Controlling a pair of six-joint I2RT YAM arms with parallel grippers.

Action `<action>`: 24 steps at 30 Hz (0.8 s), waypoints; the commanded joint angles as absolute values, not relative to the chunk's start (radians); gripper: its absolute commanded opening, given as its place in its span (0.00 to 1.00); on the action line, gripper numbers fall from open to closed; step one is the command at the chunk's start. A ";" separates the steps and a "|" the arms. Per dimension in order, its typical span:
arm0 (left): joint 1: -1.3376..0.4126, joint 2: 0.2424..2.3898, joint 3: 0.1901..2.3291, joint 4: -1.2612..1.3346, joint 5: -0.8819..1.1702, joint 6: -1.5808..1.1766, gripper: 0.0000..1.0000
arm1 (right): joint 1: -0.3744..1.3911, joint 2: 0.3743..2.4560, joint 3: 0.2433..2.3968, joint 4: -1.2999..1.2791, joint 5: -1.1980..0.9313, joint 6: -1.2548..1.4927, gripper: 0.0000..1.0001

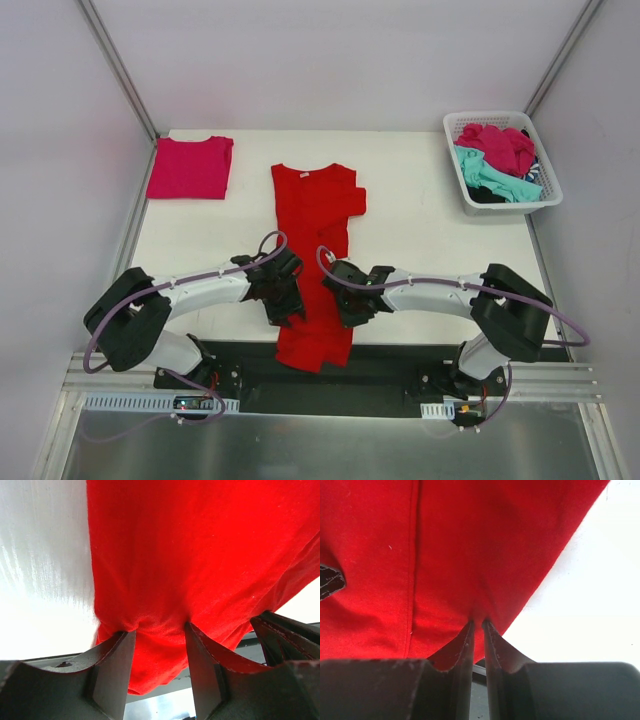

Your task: Fold and stack the t-shirts

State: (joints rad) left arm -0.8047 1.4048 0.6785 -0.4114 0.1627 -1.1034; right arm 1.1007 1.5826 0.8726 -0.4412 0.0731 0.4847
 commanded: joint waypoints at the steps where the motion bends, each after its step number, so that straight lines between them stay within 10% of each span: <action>1: -0.836 1.445 0.660 -0.448 0.126 -1.146 0.45 | 1.091 1.577 0.853 -0.532 0.103 0.448 0.17; 24: -0.995 1.164 0.824 -0.853 -0.239 -1.066 0.46 | 1.261 1.348 0.940 -0.771 0.241 0.468 0.23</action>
